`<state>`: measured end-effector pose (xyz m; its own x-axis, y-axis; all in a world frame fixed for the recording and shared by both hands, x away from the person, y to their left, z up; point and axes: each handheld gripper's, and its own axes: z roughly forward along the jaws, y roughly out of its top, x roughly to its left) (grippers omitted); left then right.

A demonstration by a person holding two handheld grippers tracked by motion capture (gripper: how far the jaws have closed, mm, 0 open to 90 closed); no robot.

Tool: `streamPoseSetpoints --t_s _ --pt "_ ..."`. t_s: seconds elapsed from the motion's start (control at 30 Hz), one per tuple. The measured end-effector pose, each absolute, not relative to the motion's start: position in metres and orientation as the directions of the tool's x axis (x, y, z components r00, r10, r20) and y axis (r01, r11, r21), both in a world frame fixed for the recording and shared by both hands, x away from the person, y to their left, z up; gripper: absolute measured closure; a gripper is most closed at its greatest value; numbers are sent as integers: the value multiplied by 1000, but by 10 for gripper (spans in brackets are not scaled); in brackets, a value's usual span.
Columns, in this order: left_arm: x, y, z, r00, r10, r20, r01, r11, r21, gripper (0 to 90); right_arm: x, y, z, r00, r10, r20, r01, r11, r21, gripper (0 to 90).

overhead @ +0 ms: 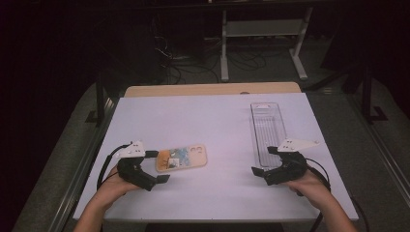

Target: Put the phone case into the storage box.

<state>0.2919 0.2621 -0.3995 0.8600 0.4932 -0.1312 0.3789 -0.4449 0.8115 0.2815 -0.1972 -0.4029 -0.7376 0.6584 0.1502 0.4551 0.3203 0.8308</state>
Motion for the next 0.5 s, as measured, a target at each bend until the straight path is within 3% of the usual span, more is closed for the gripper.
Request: streamPoseSetpoints --t_s 0.5 --pt "292 260 -398 863 488 -131 376 -448 811 0 283 -198 -403 -738 655 163 462 315 829 26"
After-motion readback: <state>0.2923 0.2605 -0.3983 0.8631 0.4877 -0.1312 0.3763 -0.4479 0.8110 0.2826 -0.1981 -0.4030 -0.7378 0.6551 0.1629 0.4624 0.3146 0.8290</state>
